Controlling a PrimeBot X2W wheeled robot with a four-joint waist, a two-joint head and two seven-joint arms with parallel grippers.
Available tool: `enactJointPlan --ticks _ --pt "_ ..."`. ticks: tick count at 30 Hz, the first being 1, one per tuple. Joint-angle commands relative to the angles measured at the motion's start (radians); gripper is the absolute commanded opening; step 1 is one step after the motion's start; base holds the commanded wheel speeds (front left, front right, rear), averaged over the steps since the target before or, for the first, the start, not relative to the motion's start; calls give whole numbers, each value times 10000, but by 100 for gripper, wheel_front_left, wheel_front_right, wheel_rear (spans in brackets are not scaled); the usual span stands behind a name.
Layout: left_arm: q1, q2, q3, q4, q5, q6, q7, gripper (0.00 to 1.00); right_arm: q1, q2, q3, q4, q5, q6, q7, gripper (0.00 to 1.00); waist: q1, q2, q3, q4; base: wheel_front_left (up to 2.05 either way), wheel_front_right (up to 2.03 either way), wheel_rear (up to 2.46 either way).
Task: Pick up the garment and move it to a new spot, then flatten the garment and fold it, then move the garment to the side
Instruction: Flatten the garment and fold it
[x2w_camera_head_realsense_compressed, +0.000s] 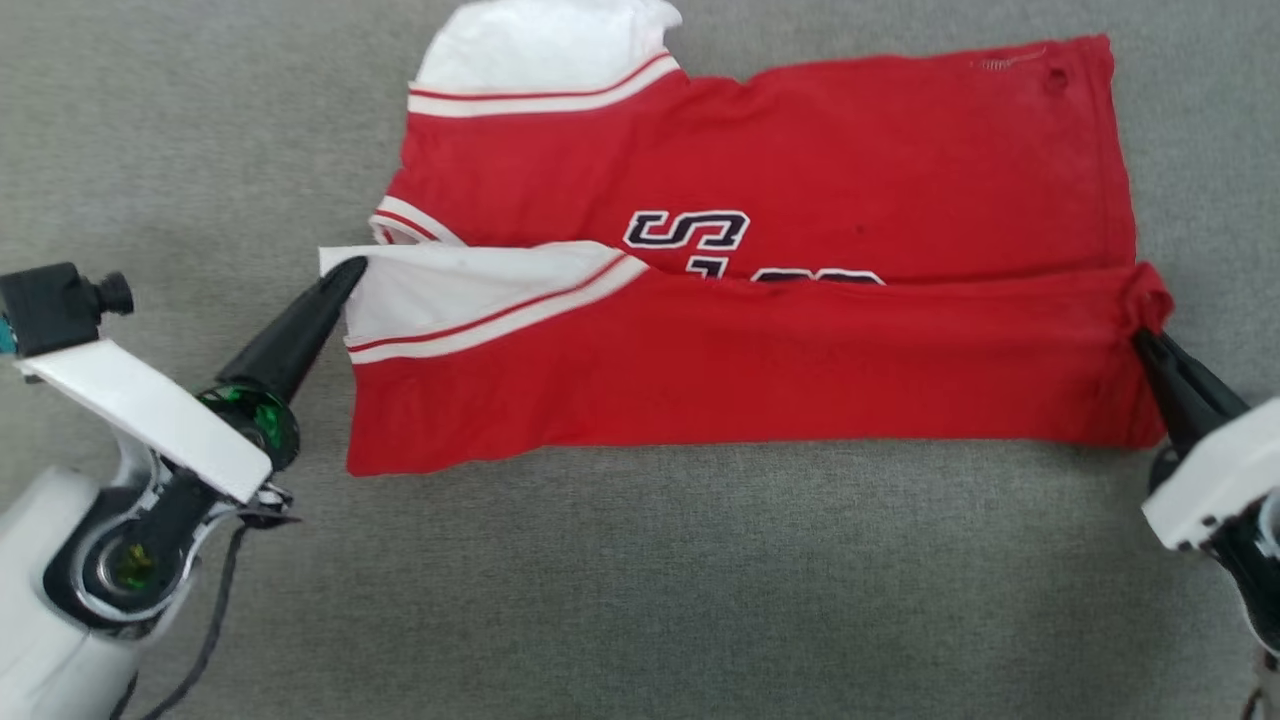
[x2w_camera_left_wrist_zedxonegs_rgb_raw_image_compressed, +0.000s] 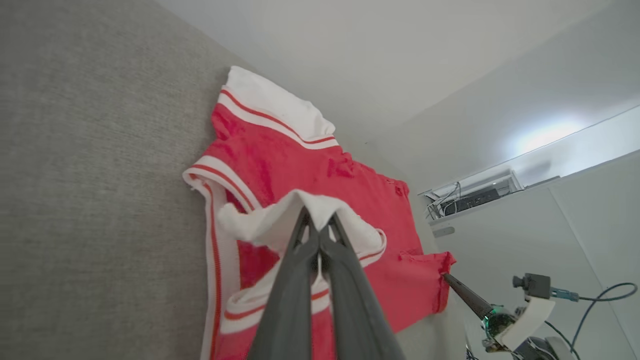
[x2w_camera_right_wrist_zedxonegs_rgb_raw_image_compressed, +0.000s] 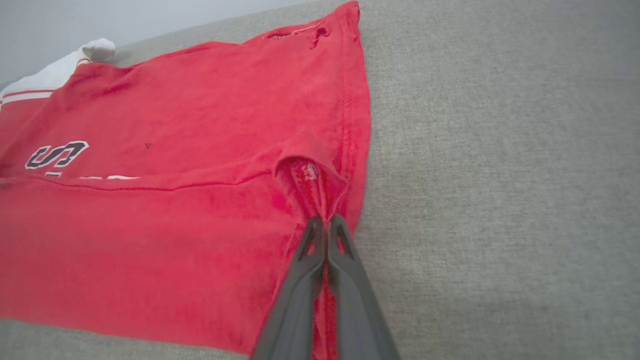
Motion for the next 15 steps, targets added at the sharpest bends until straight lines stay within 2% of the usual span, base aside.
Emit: enactJointPlan --ticks 1,6,13,14,15 --pt "-191 -30 22 151 -38 19 58 0 -224 47 51 107 -83 -3 -124 0 1 0 184 -118 0 0 0" --pt "-434 -136 -117 969 195 19 369 0 -635 135 438 834 -237 -3 -242 0 1 0 428 -195 0 0 0" --pt "-834 -19 -845 1779 1096 19 49 0 -824 98 848 1435 -352 -3 -447 0 1 0 476 -224 0 0 0" --pt "-907 44 -1015 1846 1319 19 -55 12 -844 67 907 1493 -377 -3 -495 7 1 0 449 -227 0 0 0" --pt "-996 127 -1204 1902 1605 19 -229 38 -837 27 953 1546 -388 -3 -530 31 1 0 392 -216 0 0 0"
